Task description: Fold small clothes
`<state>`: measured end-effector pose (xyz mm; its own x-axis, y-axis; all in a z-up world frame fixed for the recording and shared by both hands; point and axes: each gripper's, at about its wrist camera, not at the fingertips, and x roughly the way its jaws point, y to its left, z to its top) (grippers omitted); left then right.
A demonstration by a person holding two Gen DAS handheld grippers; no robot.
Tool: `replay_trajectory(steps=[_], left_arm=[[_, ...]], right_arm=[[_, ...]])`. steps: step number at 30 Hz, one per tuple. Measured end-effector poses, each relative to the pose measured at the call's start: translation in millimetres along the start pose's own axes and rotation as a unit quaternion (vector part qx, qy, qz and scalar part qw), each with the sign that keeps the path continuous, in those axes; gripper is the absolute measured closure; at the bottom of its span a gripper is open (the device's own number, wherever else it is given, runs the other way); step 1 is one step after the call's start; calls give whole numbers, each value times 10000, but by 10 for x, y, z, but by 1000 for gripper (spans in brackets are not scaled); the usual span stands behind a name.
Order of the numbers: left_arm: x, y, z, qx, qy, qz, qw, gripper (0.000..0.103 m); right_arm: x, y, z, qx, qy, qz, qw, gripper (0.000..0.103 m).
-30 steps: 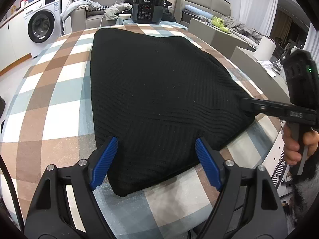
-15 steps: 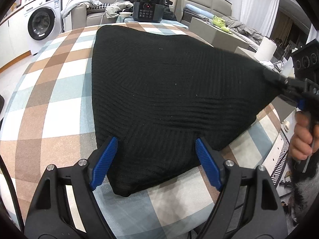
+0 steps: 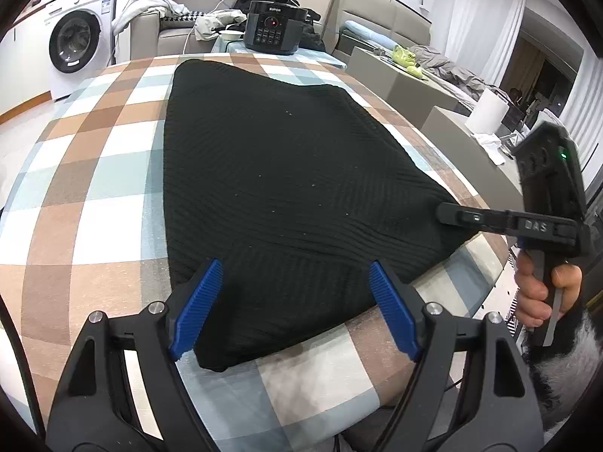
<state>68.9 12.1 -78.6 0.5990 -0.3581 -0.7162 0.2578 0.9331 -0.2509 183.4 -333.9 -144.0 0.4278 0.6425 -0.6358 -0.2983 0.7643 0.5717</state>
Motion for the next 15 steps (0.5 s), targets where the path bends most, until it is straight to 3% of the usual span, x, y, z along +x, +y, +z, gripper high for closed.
replay_trajectory(steps=[5, 8, 15], left_arm=[[33, -25, 8, -63, 19, 9, 10000, 25], [65, -62, 56, -99, 18, 1, 9999, 25], [270, -357, 287, 124, -33, 141, 9998, 25]], right_arm=[[-60, -44, 13, 90, -19, 63, 9999, 85], [-24, -71, 113, 210, -48, 180, 9996, 79], [129, -235, 326, 874, -69, 318, 9956, 72]])
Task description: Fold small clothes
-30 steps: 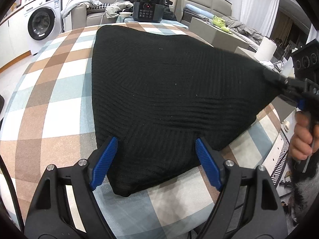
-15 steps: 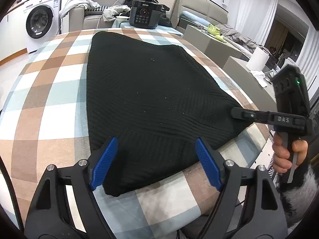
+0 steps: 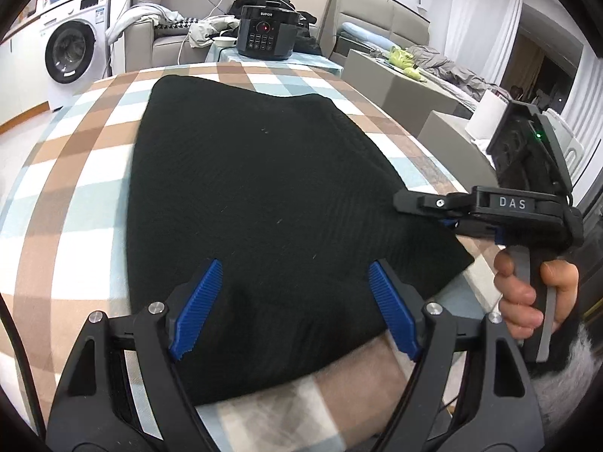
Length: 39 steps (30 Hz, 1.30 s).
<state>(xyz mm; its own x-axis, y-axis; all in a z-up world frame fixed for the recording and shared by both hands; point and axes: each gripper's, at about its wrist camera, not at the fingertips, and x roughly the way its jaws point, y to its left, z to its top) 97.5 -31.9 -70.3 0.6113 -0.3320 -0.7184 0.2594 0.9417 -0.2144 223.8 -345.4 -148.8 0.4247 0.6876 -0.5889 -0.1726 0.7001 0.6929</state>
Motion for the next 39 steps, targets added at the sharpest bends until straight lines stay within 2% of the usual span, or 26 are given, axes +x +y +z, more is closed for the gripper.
replay_trajectory(steps=[2, 4, 6, 8, 9, 12, 17, 22, 28, 29, 30, 31, 33, 34, 36, 38, 39], left_arm=[[83, -84, 24, 142, 36, 95, 9998, 25], [153, -135, 20, 205, 103, 143, 9996, 25], [199, -149, 9, 149, 201, 72, 9997, 25], [235, -143, 0, 99, 283, 87, 9995, 25], [239, -139, 0, 95, 283, 103, 9995, 25], [251, -113, 22, -17, 282, 120, 9995, 25], [295, -170, 122, -88, 216, -49, 9997, 25], [440, -319, 133, 157, 231, 98, 9996, 22], [466, -293, 135, 107, 216, -42, 9997, 21], [468, -283, 133, 101, 215, -56, 9997, 21], [470, -280, 132, 106, 210, -60, 9997, 20], [474, -275, 131, 118, 210, -56, 9997, 20], [476, -256, 129, 124, 217, -57, 9997, 20], [475, -247, 130, 121, 217, -74, 9997, 20], [478, -211, 132, 74, 211, -99, 9997, 20], [495, -179, 143, 21, 213, -78, 9997, 20], [479, -158, 129, -10, 222, -66, 9997, 20]], right_arm=[[12, -5, -14, -112, -41, -89, 9999, 77], [2, 45, -45, -301, -92, -219, 9993, 93], [-99, 142, -60, -464, -269, 121, 9985, 94], [-190, 184, -52, -558, -437, 237, 9972, 94], [-201, 177, -49, -562, -445, 170, 9973, 95], [-28, 81, -100, -667, -101, -478, 9966, 95], [-58, 58, -48, -444, -53, -208, 9988, 92], [39, 60, 130, -320, 34, -261, 9991, 86], [247, 34, 539, -80, -34, -340, 9994, 86], [302, 59, 598, -127, -15, -388, 9992, 86], [339, 92, 637, -240, -25, -436, 9988, 95], [355, 157, 665, -415, -82, -485, 9979, 96], [250, 377, 667, -925, -338, -303, 9947, 96], [224, 441, 658, -1099, -400, -371, 9924, 96], [252, 509, 668, -1362, -304, -786, 9871, 96], [378, 397, 689, -1271, -72, -1245, 9840, 96], [430, 305, 695, -1059, 85, -1271, 9862, 96]])
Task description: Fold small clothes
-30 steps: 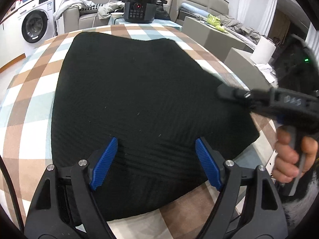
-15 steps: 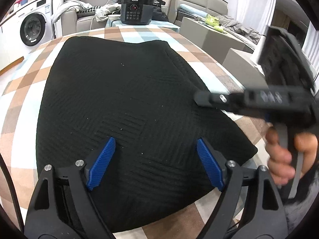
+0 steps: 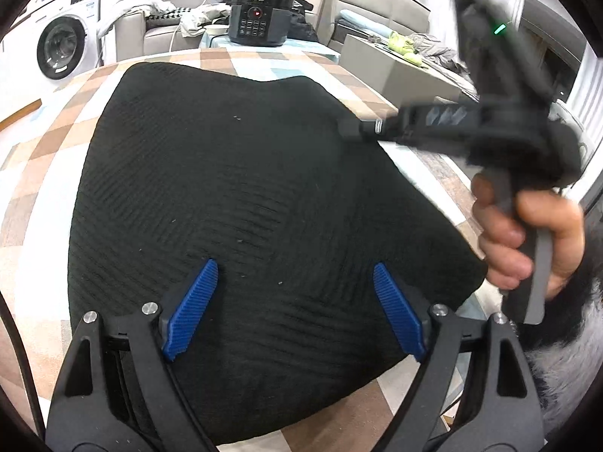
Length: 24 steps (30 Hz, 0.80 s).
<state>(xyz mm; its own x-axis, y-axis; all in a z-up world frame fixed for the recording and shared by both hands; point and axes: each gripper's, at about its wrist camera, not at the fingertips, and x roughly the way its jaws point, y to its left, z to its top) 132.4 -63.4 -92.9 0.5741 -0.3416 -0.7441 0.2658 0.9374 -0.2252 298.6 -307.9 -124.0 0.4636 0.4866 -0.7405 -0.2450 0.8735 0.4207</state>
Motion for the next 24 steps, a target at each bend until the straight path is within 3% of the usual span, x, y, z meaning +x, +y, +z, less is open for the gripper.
replay_trajectory(steps=[5, 9, 12, 14, 17, 19, 21, 24], left_arm=[[-34, 84, -20, -190, 32, -40, 9998, 20], [-50, 88, -31, -243, 15, -53, 9997, 20], [-31, 50, -44, -166, 27, 29, 9999, 20], [-13, 35, -44, -106, 43, 74, 9999, 20], [-16, 44, -49, -96, 62, 76, 9999, 20], [-30, 58, -56, -120, 62, 72, 9999, 20], [-47, 64, -46, -185, 74, 69, 9998, 20], [-119, 43, -27, -267, -6, -63, 9996, 20]], right_arm=[[-242, -131, -246, 500, -22, 599, 9969, 90], [-502, -132, -681, 595, 19, 798, 9950, 89], [-580, -76, -941, 494, -18, 687, 9964, 89], [-607, -45, -1030, 373, -126, 646, 9971, 90], [-791, 7, -1065, 334, -603, 1106, 9915, 97], [-858, 60, -1059, 180, -653, 886, 9938, 97], [-745, 2, -1094, 188, -394, 552, 9975, 97], [-741, -143, -1155, 571, -321, 872, 9940, 97]])
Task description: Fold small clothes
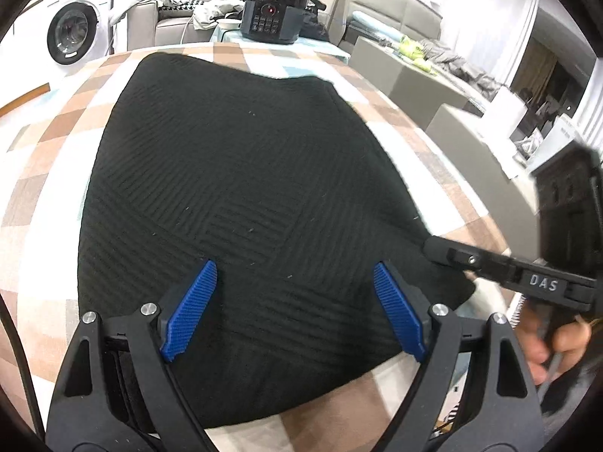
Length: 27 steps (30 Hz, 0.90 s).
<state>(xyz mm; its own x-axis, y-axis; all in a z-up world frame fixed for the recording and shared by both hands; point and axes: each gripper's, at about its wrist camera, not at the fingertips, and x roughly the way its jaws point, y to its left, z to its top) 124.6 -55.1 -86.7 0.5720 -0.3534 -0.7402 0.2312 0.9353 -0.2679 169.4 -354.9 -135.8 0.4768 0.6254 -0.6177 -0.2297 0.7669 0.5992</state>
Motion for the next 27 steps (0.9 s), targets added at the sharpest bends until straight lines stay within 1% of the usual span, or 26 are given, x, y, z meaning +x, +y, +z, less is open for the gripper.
replay_trajectory(steps=[2, 4, 6, 8, 10, 11, 13, 14, 15, 16, 17, 18, 19, 20, 21, 23, 24, 27], left_arm=[[-15, -57, 24, 39, -11, -117, 9999, 20], [37, -159, 45, 187, -2, -144, 9997, 20], [106, -251, 35, 361, 30, -68, 9993, 20], [186, -348, 8, 640, 51, 101, 9979, 20], [209, -404, -22, 837, 66, 184, 9963, 17], [210, -411, -28, 864, 67, 189, 9961, 17], [197, -395, -26, 839, 49, 94, 9964, 16], [187, -368, -21, 795, 47, 20, 9968, 16], [179, -345, -16, 743, 51, -42, 9972, 16], [174, -326, -9, 703, 54, -91, 9975, 16], [161, -307, -5, 671, 55, -135, 9976, 16], [154, -297, -3, 645, 66, -159, 9978, 16], [137, -287, -3, 618, 75, -163, 9979, 16], [105, -273, -3, 587, 71, -148, 9981, 16], [72, -253, -3, 549, 75, -138, 9984, 16], [-9, -173, -5, 395, 36, -157, 9991, 16], [-45, -125, -2, 310, 7, -146, 9994, 16], [-164, 69, 10, 95, -149, 58, 9998, 16]], right_arm=[[-59, -26, -3, 139, -23, 200, 9997, 92], [-79, -27, -19, 125, 17, 257, 9996, 83], [-70, -11, -86, 18, 108, 250, 9996, 82], [-32, -31, -121, -33, 128, 310, 9994, 82], [25, -53, -80, -93, 47, 235, 9997, 92], [4, -7, -76, -168, 43, 272, 9995, 94], [-115, 139, -74, -427, -185, 478, 9978, 95], [-162, 219, -85, -605, -210, 366, 9973, 95], [-157, 234, -93, -655, -170, 200, 9975, 95], [-121, 200, -115, -616, -41, 35, 9981, 95], [-50, 127, -134, -520, 185, -174, 9983, 95], [-3, 47, -148, -392, 344, -209, 9984, 95], [-52, 12, -136, -271, 259, -32, 9993, 95], [-98, 15, -105, -256, 244, 41, 9994, 94], [-129, 26, -67, -271, 183, 60, 9994, 91], [-169, 44, 69, -287, -72, -40, 9996, 87], [-163, 51, 119, -298, -94, -111, 9995, 82], [14, 34, 389, -304, -112, -320, 9990, 82]])
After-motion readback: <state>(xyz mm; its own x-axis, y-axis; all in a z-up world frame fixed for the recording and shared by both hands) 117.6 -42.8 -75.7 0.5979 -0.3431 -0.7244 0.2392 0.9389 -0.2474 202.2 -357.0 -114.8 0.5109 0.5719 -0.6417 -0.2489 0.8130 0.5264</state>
